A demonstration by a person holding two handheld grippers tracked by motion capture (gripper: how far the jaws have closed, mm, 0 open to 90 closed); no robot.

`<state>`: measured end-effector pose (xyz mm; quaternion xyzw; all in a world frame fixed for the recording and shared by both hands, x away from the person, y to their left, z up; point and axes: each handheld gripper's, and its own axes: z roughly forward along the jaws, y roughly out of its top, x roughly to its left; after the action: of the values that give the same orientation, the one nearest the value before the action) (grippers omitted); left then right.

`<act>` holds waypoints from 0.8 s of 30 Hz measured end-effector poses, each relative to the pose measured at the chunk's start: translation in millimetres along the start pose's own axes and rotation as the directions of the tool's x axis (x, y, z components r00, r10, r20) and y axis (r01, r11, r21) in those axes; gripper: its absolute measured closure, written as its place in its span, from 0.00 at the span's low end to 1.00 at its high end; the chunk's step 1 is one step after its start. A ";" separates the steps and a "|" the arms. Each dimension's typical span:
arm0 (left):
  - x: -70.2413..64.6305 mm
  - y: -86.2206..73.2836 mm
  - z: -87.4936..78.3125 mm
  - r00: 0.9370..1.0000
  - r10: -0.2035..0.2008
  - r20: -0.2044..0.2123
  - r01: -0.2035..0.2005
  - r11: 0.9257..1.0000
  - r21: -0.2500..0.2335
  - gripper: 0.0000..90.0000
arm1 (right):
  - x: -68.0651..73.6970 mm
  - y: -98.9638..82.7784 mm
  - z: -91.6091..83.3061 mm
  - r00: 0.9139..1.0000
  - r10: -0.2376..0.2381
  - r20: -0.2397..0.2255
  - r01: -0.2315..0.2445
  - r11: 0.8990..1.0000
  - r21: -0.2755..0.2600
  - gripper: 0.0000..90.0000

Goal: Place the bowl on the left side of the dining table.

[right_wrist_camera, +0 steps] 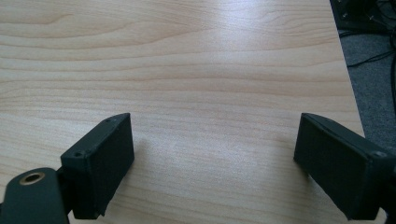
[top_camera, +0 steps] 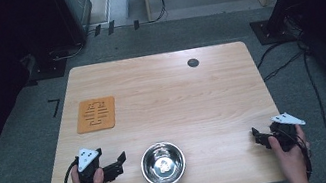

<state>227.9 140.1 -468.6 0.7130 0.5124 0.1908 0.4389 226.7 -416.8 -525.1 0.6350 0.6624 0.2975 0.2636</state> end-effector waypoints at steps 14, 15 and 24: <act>-15.3 -0.2 2.0 0.999 0.017 0.044 -0.017 1.000 0.002 0.11 | 0.0 0.0 0.0 1.000 0.000 0.000 0.000 1.000 0.000 0.13; -16.5 -0.3 2.2 0.999 0.017 0.045 -0.017 1.000 0.000 0.11 | 0.0 0.0 0.0 1.000 0.000 0.000 0.000 1.000 0.000 0.13; -24.6 -0.8 3.7 0.997 0.024 0.069 -0.025 1.000 0.006 0.11 | 0.0 0.0 0.0 1.000 0.000 0.000 0.000 1.000 0.000 0.13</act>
<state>220.2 116.5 -466.8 0.7270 0.4888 0.1695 0.4515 226.7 -416.8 -525.1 0.6351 0.6623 0.2976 0.2636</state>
